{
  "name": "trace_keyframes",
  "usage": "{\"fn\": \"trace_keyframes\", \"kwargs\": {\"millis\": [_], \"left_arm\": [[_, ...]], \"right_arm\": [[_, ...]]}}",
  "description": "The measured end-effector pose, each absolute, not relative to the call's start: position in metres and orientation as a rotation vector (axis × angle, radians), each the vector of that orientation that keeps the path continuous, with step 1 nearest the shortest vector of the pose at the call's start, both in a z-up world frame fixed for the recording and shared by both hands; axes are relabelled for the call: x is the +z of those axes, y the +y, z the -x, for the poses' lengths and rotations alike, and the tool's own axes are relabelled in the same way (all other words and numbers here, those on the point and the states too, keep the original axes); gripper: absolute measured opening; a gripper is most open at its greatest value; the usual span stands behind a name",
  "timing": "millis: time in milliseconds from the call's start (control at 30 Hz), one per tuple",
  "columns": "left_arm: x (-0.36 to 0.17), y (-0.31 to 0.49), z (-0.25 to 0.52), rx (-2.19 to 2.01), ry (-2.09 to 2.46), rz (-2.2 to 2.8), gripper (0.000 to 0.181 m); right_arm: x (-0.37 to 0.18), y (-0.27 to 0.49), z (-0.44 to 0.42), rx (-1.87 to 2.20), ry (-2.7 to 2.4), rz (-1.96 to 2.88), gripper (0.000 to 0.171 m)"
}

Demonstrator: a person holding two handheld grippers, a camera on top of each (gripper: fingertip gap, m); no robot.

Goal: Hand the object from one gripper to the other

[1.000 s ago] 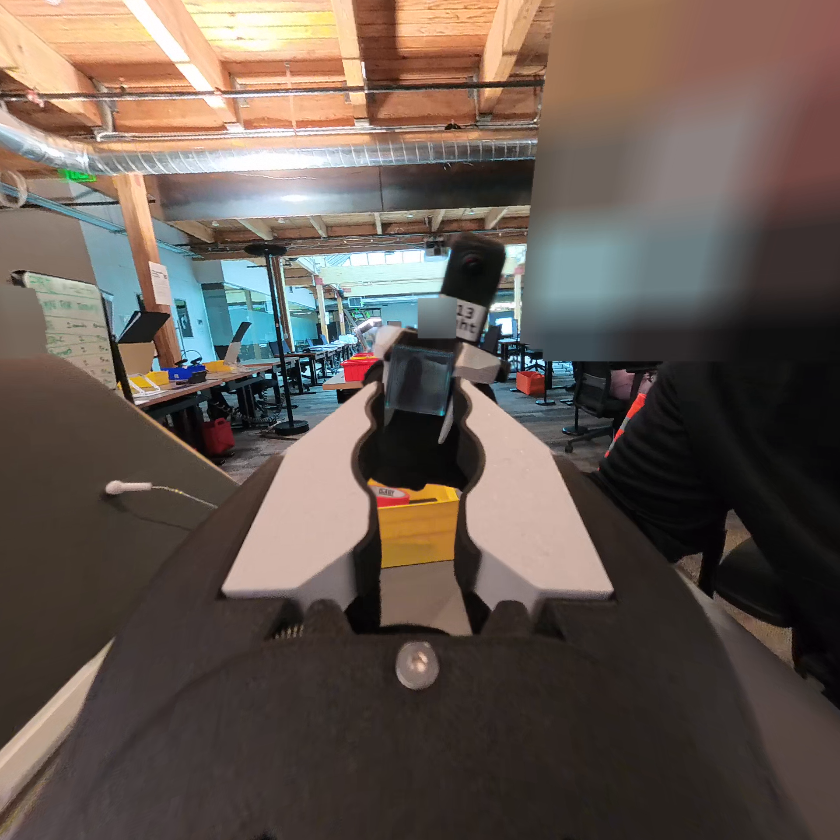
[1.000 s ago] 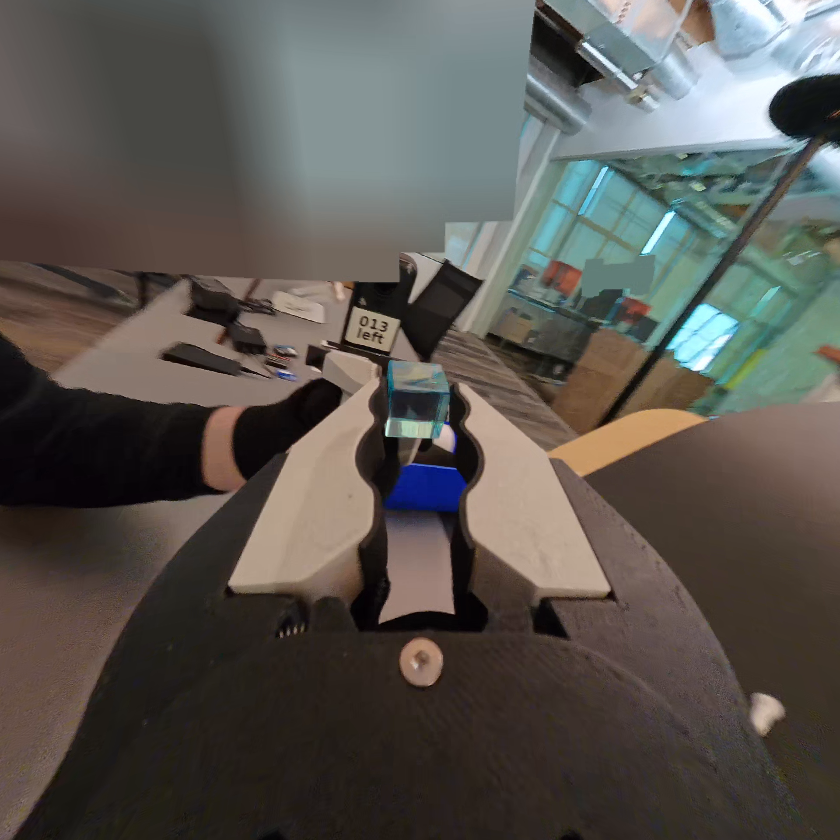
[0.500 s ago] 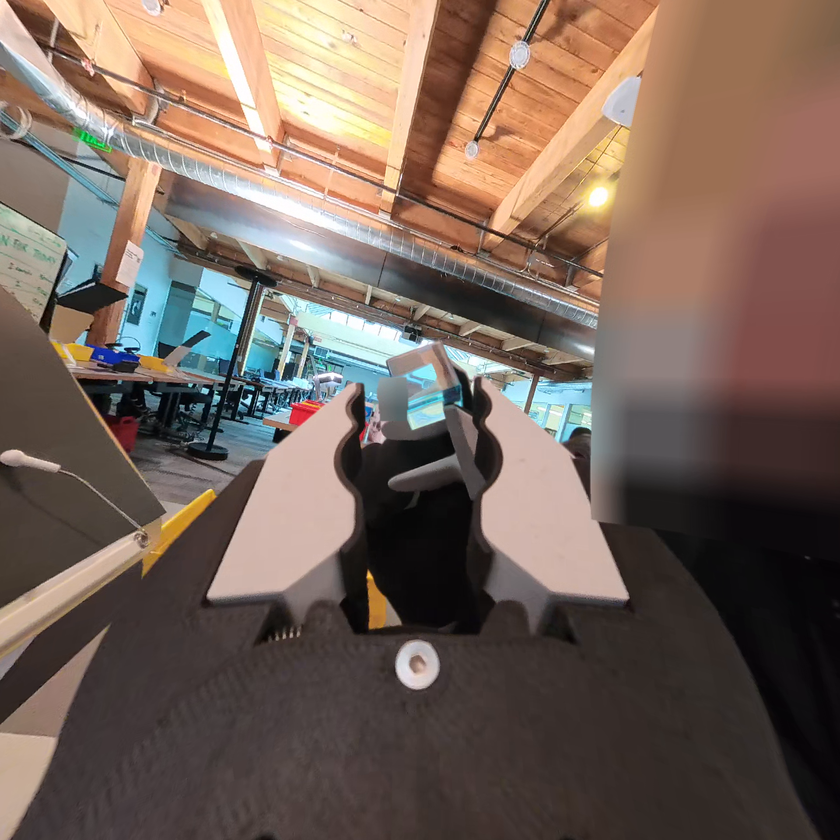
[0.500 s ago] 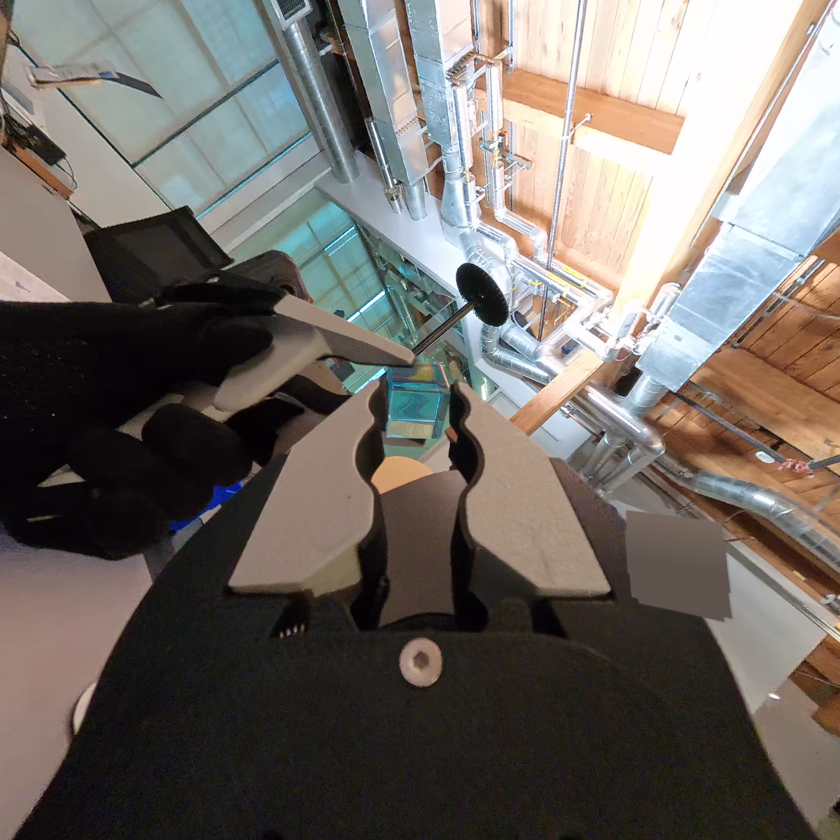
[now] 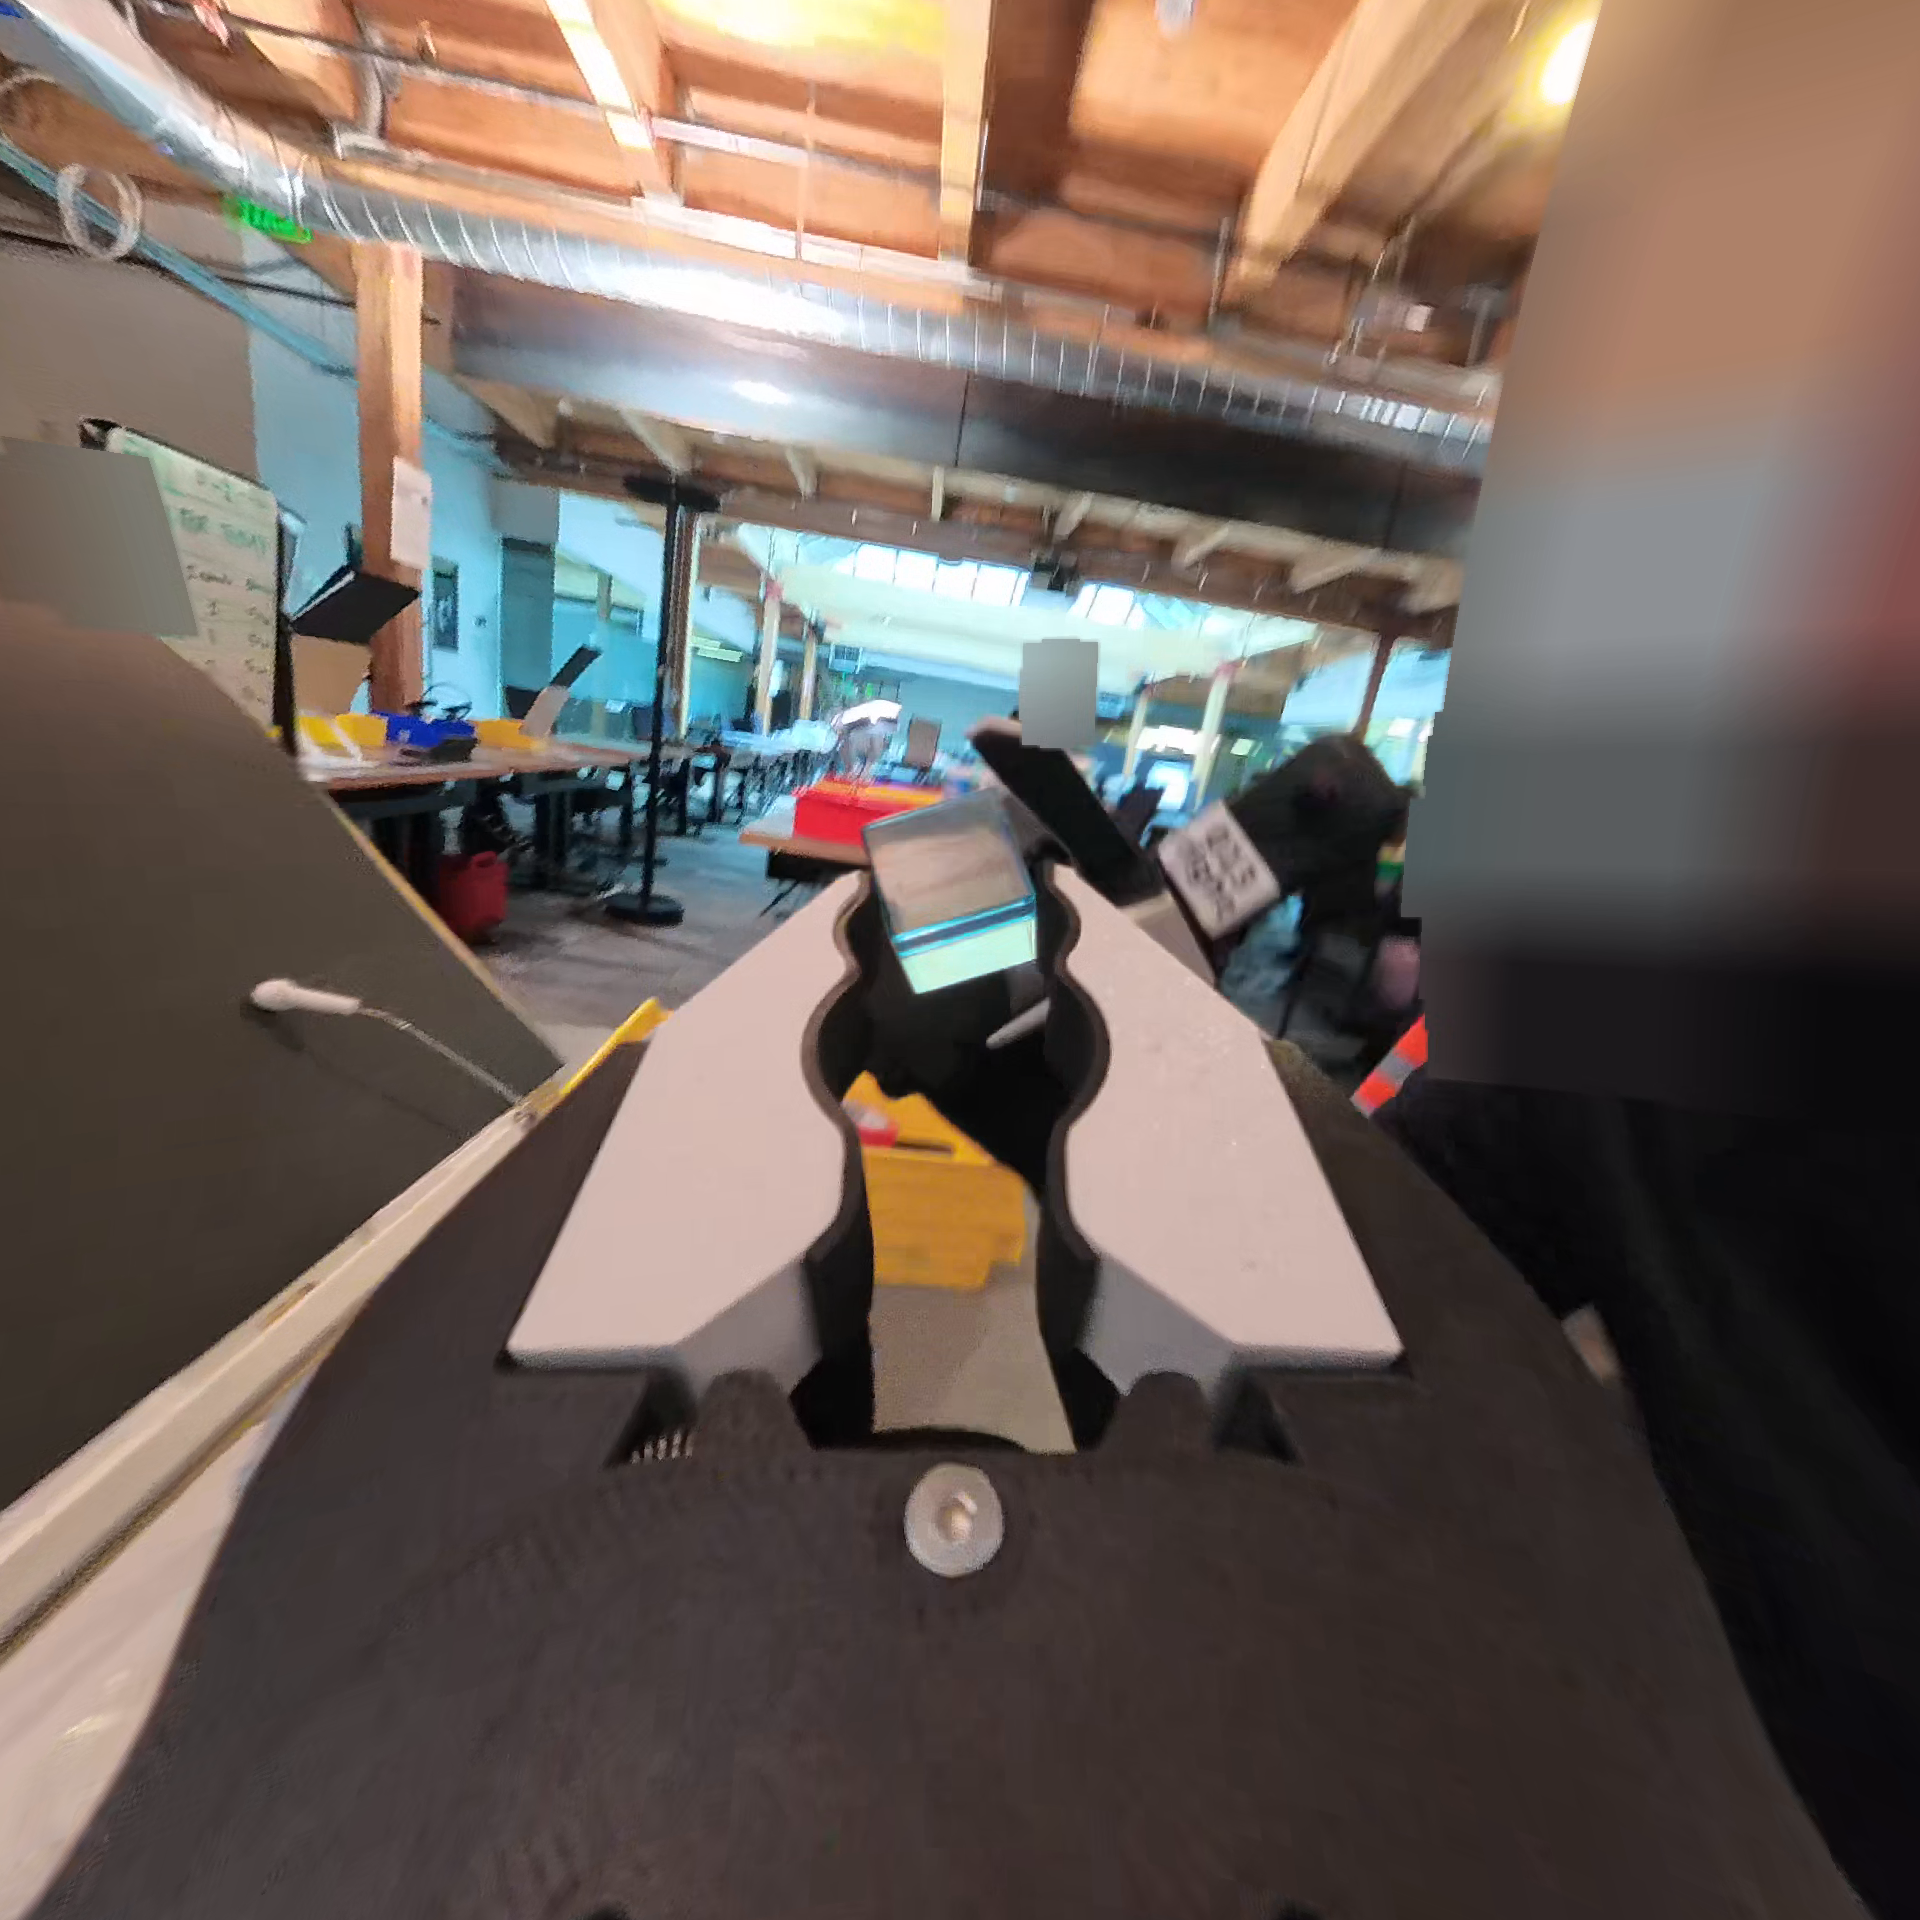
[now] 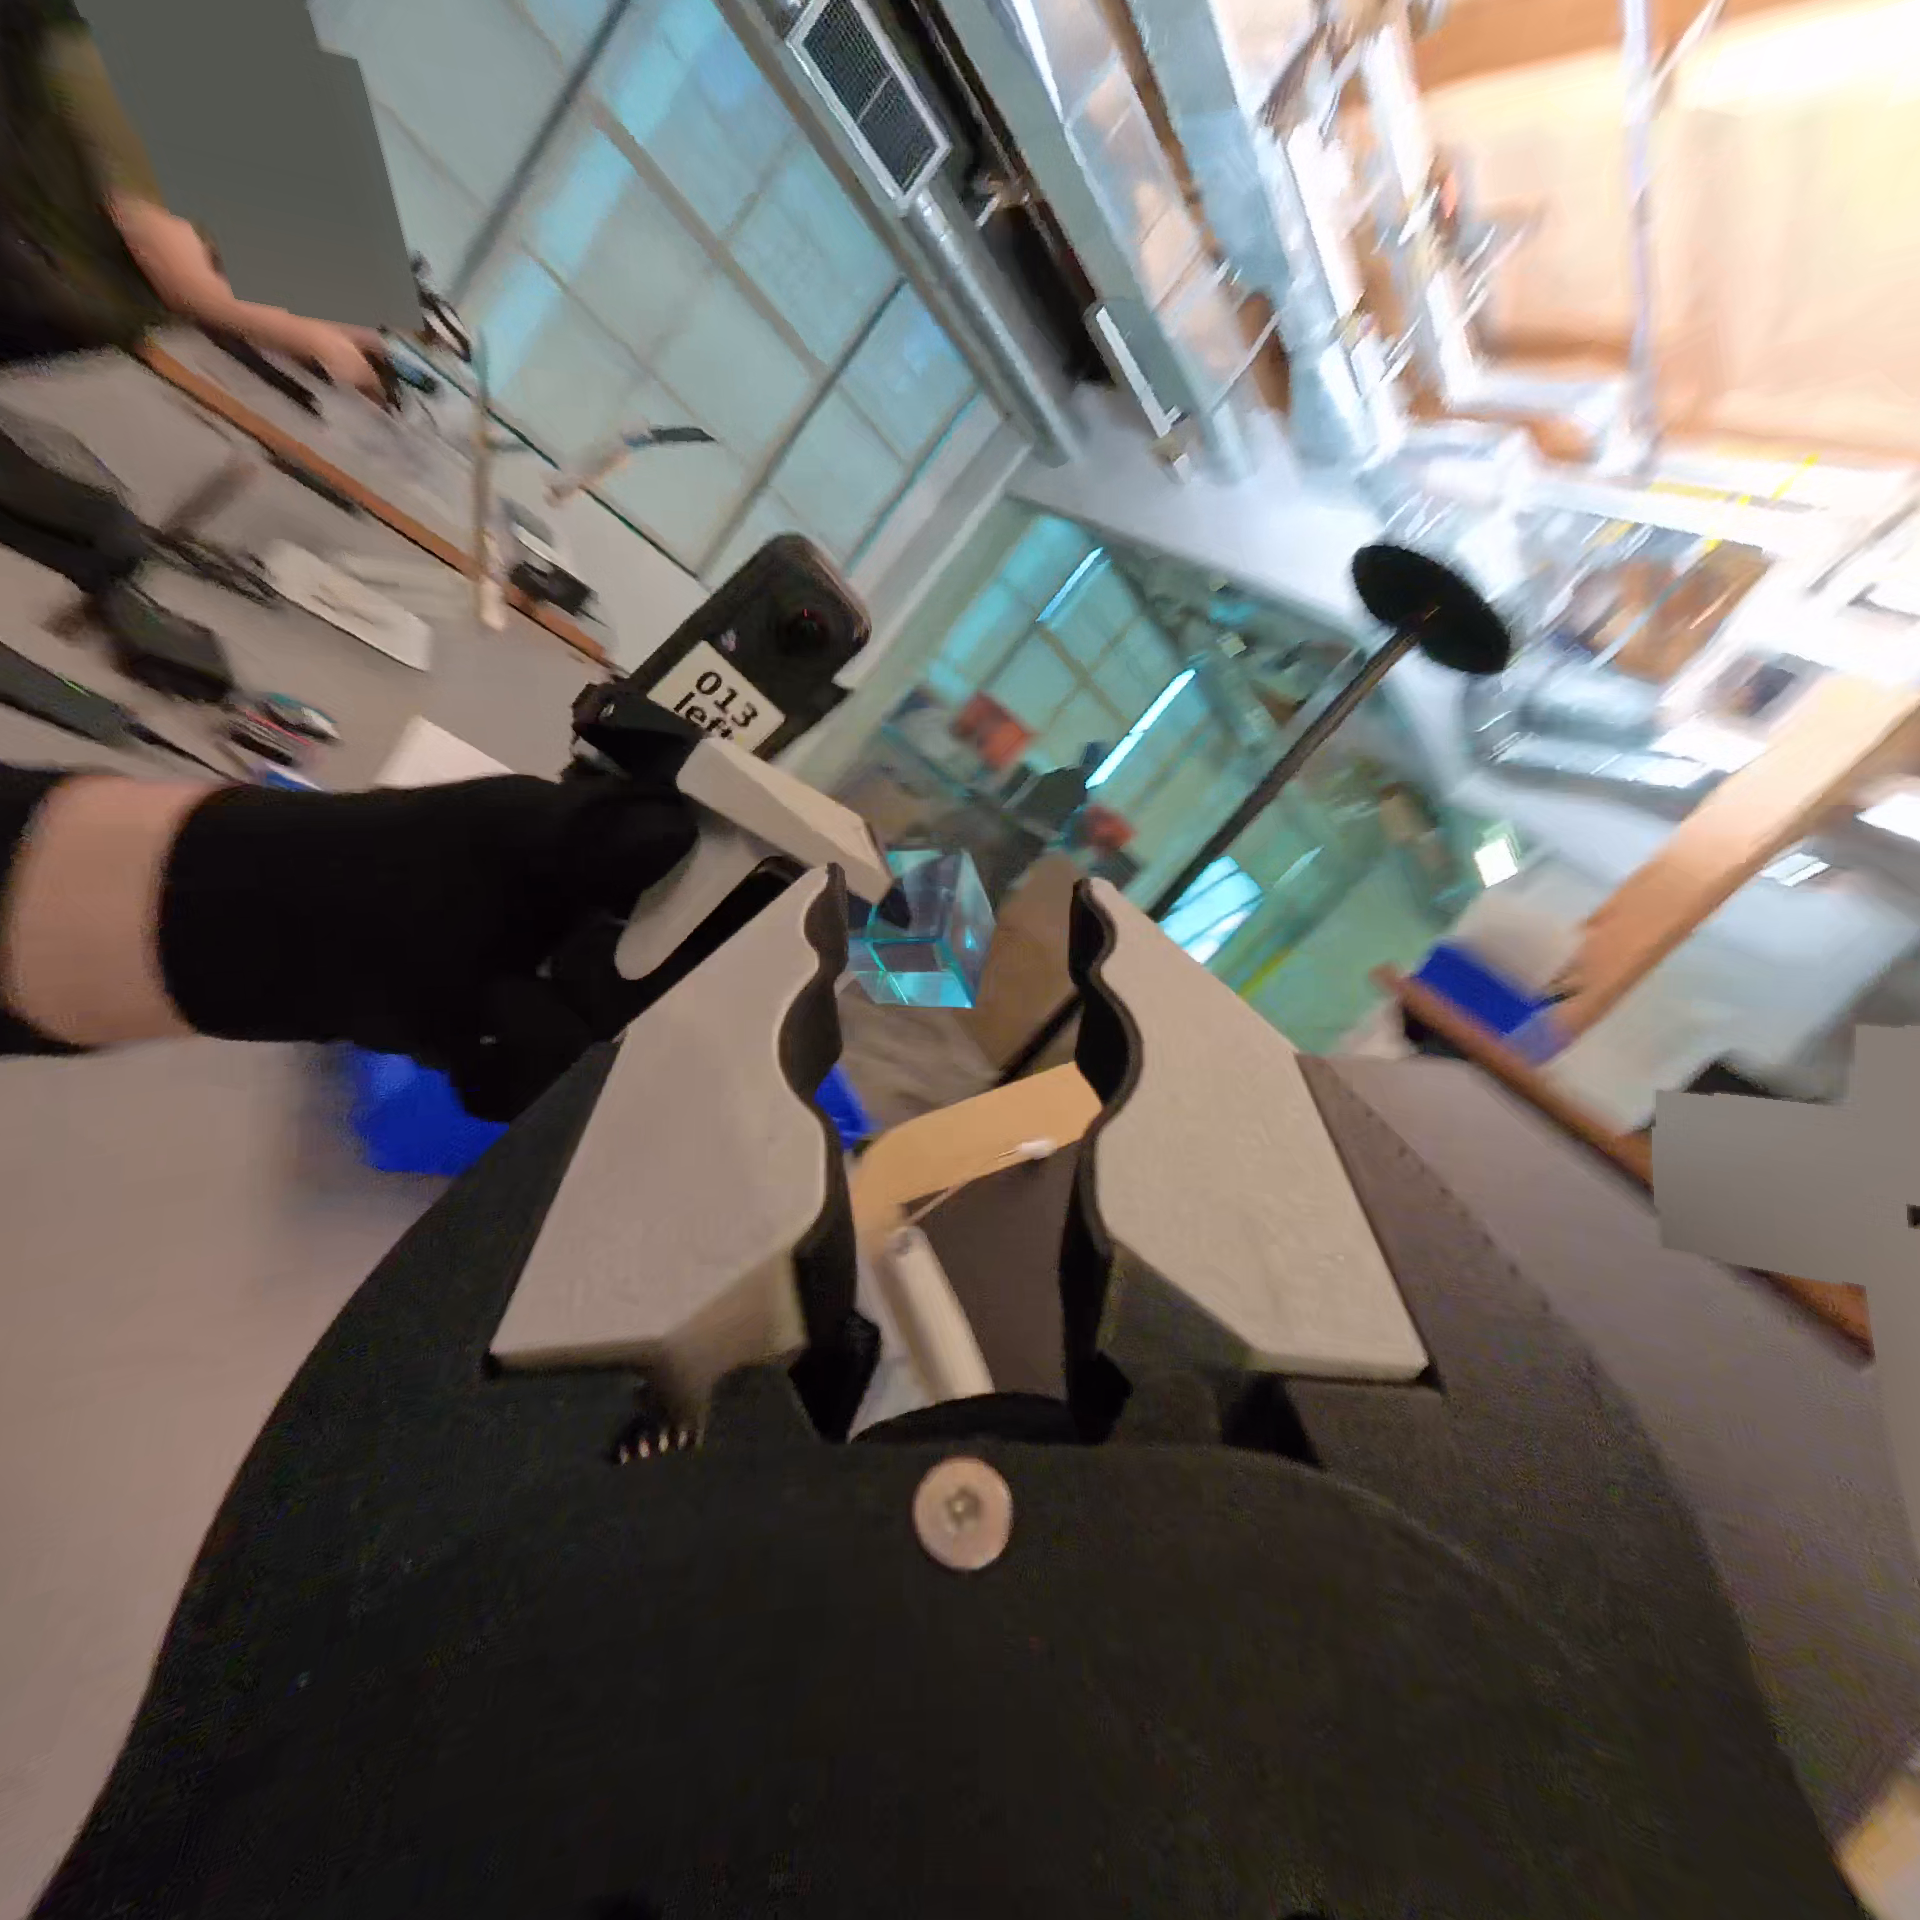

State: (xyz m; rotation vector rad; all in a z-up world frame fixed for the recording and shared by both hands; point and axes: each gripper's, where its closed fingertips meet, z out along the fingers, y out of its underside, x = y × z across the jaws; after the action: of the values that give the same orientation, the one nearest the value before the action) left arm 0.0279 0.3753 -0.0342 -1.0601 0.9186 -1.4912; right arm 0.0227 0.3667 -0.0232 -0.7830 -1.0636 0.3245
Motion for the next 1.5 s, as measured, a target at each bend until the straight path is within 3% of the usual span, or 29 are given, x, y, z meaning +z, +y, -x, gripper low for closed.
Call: {"fn": "trace_keyframes", "kwargs": {"millis": [33, 200, 400, 533, 1133, 1367, 1500], "left_arm": [[-0.038, 0.376, -0.028, -1.419, 0.957, 1.083, 0.027], [-0.063, 0.375, -0.031, -0.941, 1.205, 1.137, 0.028], [-0.08, 0.361, -0.039, -0.729, 1.381, 1.123, 0.028], [-0.076, 0.352, -0.038, -0.754, 1.396, 1.078, 0.028], [-0.07, 0.342, -0.04, -0.851, 1.391, 1.034, 0.027], [-0.057, 0.346, -0.042, -0.966, 1.284, 1.022, 0.039], [-0.049, 0.345, -0.045, -1.244, 1.191, 1.039, 0.036]], "right_arm": [[-0.025, 0.37, -0.026, 0.432, -1.064, 0.839, 0.038], [-0.044, 0.369, -0.031, 0.932, -1.126, 1.011, 0.035], [-0.064, 0.357, -0.018, 0.933, -1.259, 1.02, 0.035], [-0.064, 0.351, -0.018, 0.975, -1.282, 0.999, 0.026], [-0.057, 0.342, -0.021, 0.989, -1.285, 0.933, 0.024], [-0.03, 0.352, -0.036, 1.103, -1.088, 0.875, 0.024], [-0.023, 0.35, -0.041, 1.095, -1.049, 0.801, 0.024]]}}
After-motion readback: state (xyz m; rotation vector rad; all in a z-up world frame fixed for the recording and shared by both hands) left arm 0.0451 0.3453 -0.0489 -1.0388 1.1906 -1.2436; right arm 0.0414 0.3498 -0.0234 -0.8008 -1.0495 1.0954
